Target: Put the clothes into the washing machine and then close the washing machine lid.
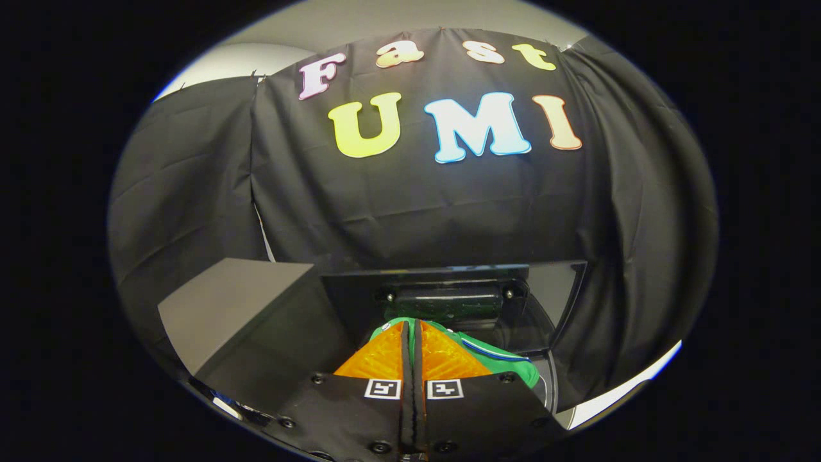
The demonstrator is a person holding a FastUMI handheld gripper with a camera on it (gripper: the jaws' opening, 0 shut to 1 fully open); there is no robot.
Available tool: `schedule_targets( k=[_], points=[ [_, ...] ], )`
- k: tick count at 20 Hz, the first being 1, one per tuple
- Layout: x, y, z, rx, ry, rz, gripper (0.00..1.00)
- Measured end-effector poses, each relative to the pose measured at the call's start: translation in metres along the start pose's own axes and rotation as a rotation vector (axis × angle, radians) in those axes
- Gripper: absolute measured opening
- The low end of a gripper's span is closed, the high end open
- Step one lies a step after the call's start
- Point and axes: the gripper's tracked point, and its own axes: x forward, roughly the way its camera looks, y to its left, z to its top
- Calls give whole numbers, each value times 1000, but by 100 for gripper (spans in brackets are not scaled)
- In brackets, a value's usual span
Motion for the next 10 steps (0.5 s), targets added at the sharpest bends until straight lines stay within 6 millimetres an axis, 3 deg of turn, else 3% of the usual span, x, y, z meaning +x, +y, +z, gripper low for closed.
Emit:
schedule_targets(
  k=[2, 5, 10],
  points=[
    [3, -3, -10, 3, 8, 6, 1],
    [5, -4, 5, 1, -52, 18, 1],
    [19, -9, -27, -6, 31, -3, 1]
  ],
)
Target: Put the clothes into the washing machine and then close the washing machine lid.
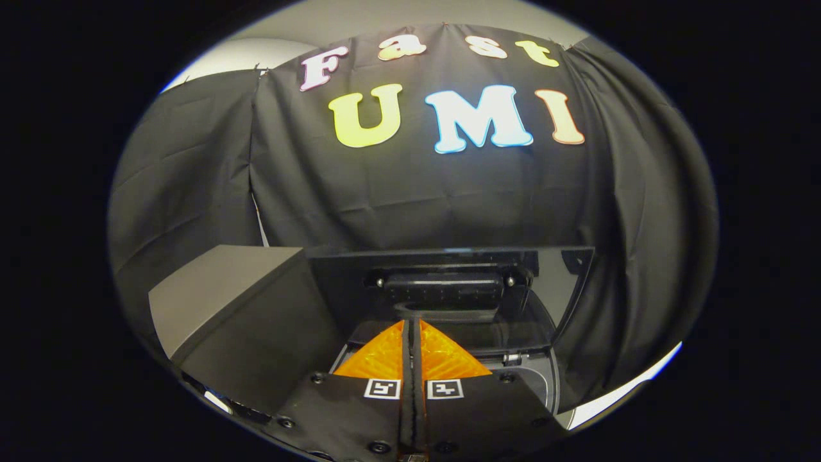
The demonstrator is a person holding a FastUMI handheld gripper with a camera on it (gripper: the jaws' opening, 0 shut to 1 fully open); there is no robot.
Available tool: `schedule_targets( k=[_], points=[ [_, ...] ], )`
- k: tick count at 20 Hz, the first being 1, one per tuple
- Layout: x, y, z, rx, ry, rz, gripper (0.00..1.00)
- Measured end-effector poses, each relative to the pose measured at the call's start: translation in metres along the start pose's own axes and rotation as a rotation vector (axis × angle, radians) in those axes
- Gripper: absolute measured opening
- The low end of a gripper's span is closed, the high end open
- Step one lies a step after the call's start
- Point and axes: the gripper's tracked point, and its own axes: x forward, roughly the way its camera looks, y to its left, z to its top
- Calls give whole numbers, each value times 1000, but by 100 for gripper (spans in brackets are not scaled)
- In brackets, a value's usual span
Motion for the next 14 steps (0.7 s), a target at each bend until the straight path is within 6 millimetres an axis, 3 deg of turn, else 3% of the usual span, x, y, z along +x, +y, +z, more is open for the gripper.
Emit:
schedule_targets(
  k=[4, 8, 14],
  points=[
    [5, -3, -41, 53, 125, -14, 2],
    [6, -12, -61, 35, 160, -61, 99],
    [5, -15, -67, 30, 187, -83, 98]
  ],
)
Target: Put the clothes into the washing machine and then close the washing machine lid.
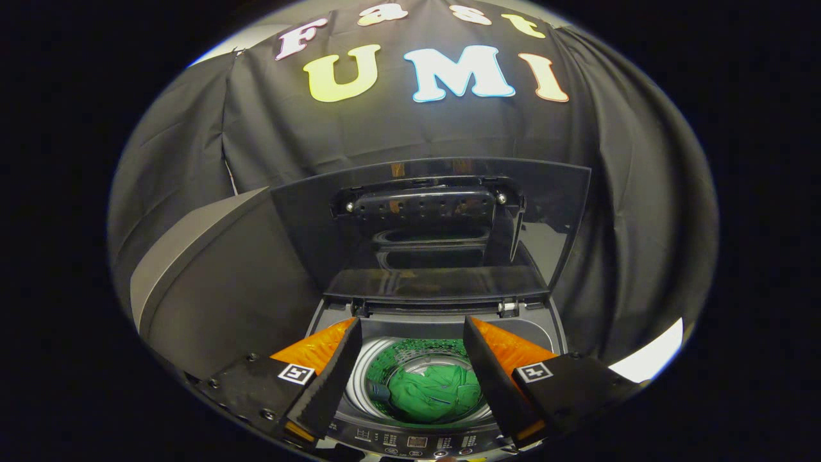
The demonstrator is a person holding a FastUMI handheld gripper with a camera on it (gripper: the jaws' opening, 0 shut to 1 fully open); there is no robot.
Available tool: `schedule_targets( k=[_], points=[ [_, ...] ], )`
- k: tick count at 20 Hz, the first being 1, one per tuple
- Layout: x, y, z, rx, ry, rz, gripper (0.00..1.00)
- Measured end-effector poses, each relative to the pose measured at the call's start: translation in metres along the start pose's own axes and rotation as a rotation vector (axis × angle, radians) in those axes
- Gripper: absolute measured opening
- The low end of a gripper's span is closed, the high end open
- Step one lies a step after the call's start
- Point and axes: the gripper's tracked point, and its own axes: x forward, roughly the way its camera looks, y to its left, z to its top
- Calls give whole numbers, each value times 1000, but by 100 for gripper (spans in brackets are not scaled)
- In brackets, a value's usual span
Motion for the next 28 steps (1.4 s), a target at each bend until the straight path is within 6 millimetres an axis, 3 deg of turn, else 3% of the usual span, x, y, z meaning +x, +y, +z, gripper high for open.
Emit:
schedule_targets(
  k=[8, 11, 21, 25, 28],
  points=[
    [3, 1, -12, -14, 44, -11, 98],
    [-1, 3, -3, -25, 27, -6, 98],
    [-20, 4, 101, -64, -234, -3, 98],
    [-19, 0, 138, -78, -337, -19, 98],
    [-8, -5, 153, -87, -372, -31, 98]
  ],
)
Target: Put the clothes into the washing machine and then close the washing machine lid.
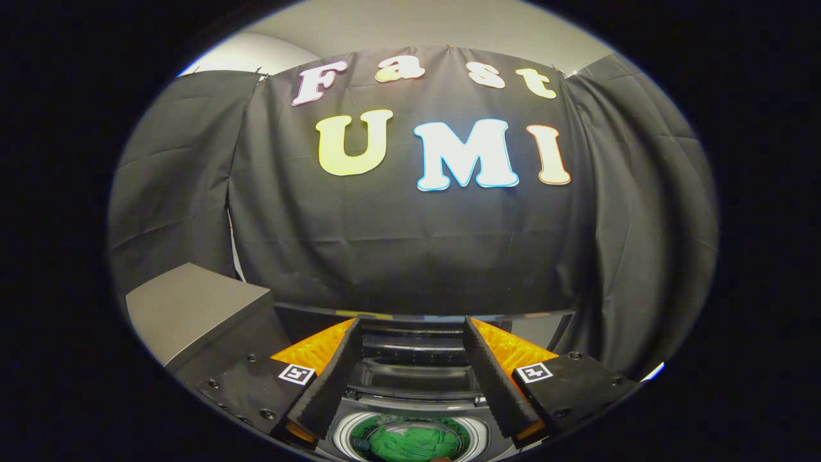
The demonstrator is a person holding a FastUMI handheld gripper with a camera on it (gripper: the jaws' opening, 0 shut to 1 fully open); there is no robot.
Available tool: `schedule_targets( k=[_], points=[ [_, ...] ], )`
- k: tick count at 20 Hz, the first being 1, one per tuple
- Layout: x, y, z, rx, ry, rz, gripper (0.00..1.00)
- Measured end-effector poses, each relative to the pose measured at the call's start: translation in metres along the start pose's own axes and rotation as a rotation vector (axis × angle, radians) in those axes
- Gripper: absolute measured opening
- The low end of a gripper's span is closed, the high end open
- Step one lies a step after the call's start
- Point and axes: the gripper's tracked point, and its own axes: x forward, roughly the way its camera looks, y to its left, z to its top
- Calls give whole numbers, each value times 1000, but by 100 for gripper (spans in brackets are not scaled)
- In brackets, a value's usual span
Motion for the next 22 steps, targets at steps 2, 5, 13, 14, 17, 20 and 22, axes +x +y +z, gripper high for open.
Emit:
schedule_targets(
  k=[2, 5, 13, 14, 17, 20, 22],
  points=[
    [11, -5, 8, -5, -23, -11, 98],
    [33, -13, 19, 5, -45, -26, 98],
    [87, -24, 6, -1, -15, -71, 98],
    [89, -24, 1, -20, -5, -79, 98],
    [92, -24, 0, -17, -17, -88, 98],
    [91, -26, -3, 27, -38, -83, 98],
    [86, -25, -3, 15, -49, -83, 98]
  ],
)
